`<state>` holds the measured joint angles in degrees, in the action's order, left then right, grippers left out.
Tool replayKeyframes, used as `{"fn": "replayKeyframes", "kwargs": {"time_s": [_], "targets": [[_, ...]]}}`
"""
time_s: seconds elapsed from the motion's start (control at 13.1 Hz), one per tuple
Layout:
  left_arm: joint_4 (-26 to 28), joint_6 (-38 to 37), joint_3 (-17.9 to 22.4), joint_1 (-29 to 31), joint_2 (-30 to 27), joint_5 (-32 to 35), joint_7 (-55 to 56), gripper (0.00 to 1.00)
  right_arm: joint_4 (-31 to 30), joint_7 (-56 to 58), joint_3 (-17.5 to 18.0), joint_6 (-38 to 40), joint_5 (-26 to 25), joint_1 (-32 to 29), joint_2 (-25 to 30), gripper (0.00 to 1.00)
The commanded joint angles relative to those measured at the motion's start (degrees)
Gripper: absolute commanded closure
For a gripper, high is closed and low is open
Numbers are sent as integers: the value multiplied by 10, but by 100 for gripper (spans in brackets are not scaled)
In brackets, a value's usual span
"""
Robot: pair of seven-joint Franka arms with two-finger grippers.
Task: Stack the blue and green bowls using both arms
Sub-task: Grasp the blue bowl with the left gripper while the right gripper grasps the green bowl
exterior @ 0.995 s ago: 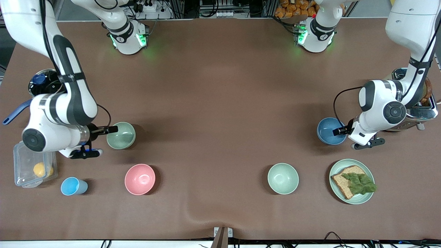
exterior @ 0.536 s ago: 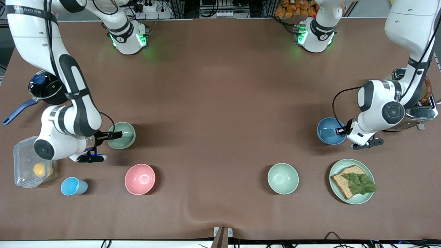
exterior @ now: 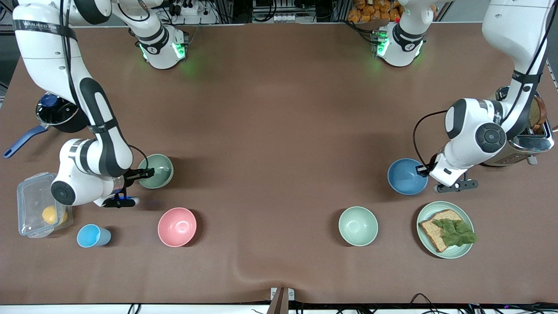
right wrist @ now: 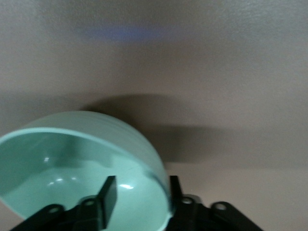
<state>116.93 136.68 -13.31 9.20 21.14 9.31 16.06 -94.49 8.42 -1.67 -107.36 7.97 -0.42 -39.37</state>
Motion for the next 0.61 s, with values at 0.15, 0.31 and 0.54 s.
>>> {"fn": "replayKeyframes", "kwargs": {"time_s": [0.15, 0.31, 0.54], "targets": [[-50, -119, -36, 4, -51, -18, 7, 100, 16, 41, 4, 8, 24, -16, -14, 100], [-78, -142, -49, 3, -51, -18, 7, 100, 25, 42, 5, 28, 23, -13, -4, 100], [-120, -192, -103, -1, -40, -38, 55, 100, 112, 40, 6, 155, 23, -6, -1, 100]]}}
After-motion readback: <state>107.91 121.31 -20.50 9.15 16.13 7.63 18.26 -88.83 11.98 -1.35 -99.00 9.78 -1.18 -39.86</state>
